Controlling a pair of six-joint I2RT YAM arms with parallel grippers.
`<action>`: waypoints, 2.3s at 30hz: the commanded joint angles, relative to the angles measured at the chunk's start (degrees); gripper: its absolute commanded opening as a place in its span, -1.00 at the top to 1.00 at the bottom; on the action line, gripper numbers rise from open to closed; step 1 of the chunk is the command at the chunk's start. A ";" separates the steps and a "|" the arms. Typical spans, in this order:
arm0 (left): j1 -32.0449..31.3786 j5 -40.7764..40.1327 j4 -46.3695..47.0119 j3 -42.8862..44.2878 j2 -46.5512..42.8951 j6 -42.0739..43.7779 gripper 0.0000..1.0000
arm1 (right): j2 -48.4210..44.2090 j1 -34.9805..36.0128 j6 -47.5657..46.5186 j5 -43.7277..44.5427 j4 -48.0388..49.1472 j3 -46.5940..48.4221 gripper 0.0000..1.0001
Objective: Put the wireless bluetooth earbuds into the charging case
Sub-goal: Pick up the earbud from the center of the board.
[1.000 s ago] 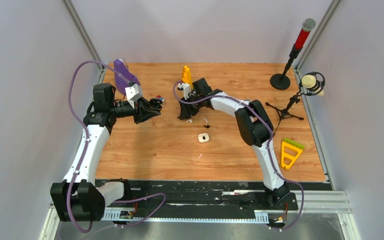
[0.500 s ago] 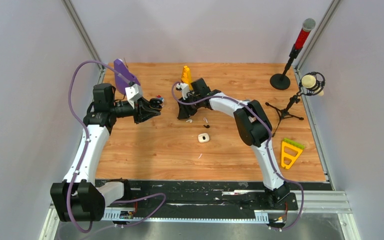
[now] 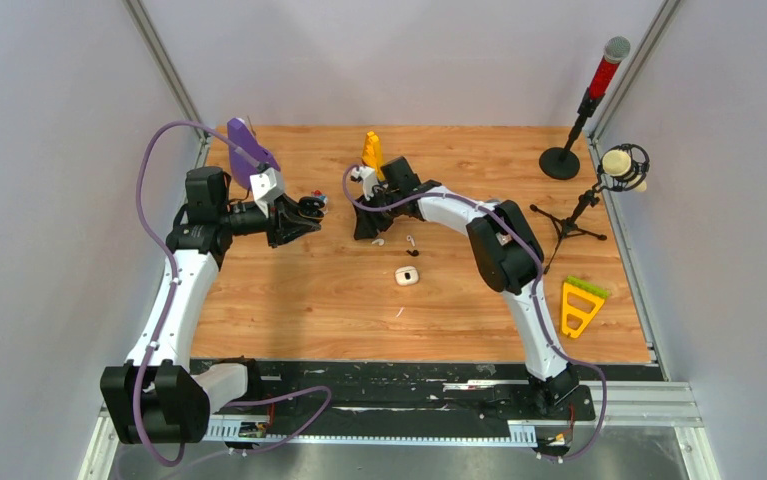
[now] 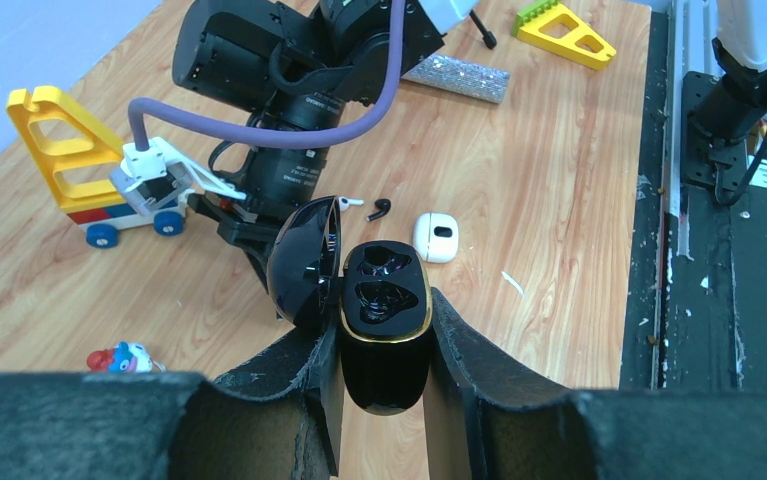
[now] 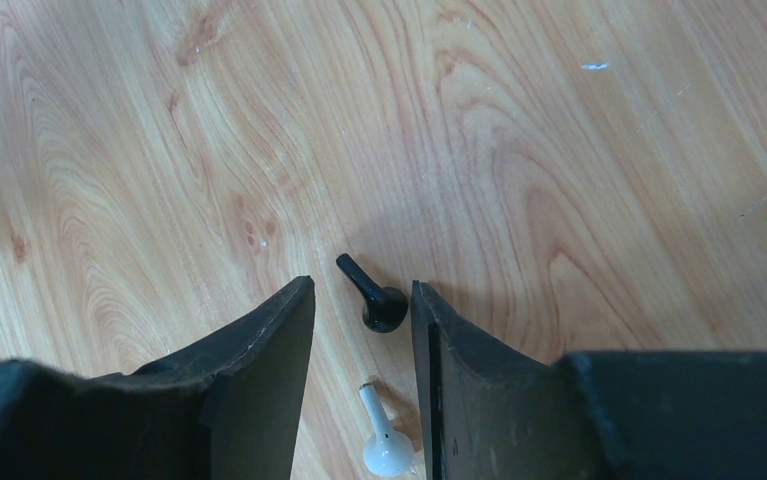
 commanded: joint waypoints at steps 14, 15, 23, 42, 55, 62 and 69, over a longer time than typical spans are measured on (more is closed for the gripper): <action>0.35 1.08 0.52 0.48 -1.19 0.11 0.83 | -1.47 -1.08 -0.36 1.80 -2.78 -3.90 0.19; 0.35 1.10 0.51 0.48 -1.14 0.13 0.83 | -1.48 -1.07 -0.31 1.91 -2.80 -3.90 0.19; 0.30 0.98 0.71 0.48 -0.99 -0.02 0.83 | 0.61 -1.09 1.33 1.58 -2.87 -2.01 0.29; 0.34 1.01 0.57 0.49 -1.03 0.05 0.83 | 2.10 -0.40 -0.18 0.42 -2.32 -1.40 0.34; 0.33 1.05 0.59 0.49 -1.14 0.04 0.83 | 2.53 -0.14 -0.33 -0.27 -2.35 -1.04 0.47; 0.29 0.98 0.59 0.46 -1.14 0.10 0.83 | 1.79 -0.12 -0.65 -0.17 -2.37 -1.29 0.66; 0.34 -1.26 3.38 -0.41 -0.91 -2.41 0.83 | -7.24 -0.21 -4.67 6.14 -2.36 -3.00 0.68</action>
